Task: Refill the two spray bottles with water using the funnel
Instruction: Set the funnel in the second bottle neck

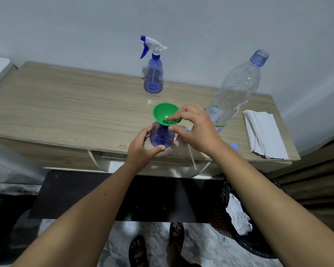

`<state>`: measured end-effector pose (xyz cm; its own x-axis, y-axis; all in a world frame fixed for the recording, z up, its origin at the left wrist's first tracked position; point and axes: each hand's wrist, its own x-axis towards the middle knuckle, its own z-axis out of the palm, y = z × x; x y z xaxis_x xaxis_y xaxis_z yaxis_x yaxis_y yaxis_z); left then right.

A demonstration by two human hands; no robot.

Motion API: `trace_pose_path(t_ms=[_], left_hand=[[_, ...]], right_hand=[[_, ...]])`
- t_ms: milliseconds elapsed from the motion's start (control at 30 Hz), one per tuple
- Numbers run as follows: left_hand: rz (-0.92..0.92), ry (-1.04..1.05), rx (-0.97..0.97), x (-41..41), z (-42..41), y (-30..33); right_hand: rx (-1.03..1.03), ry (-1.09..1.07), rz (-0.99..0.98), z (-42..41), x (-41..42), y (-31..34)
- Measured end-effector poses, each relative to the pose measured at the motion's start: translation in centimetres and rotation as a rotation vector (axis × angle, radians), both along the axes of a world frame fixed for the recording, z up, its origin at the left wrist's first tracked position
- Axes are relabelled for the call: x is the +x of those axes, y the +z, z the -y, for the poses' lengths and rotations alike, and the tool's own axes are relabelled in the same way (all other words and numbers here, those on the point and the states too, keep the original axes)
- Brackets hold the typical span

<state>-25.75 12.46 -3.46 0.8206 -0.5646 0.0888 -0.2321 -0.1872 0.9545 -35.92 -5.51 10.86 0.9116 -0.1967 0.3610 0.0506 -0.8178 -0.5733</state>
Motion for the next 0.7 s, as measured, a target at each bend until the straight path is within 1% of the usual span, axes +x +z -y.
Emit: trace_pose_path(t_ms=[133, 333, 567, 700], left_hand=[[0.001, 0.000, 0.004, 0.0, -0.1, 0.0], [-0.024, -0.009, 0.014, -0.1, -0.1, 0.4], [-0.075, -0.006, -0.004, -0.1, -0.2, 0.7], [-0.076, -0.019, -0.009, -0.2, 0.0, 0.7]], right_hand=[[0.167, -0.120, 0.115, 0.3, -0.8, 0.0], [0.389, -0.431, 0.217, 1.5, -3.0, -0.8], [0.457, -0.709, 0.332, 2.8, -5.0, -2.1], [0.412, -0.860, 0.315, 4.1, -4.7, -2.7]])
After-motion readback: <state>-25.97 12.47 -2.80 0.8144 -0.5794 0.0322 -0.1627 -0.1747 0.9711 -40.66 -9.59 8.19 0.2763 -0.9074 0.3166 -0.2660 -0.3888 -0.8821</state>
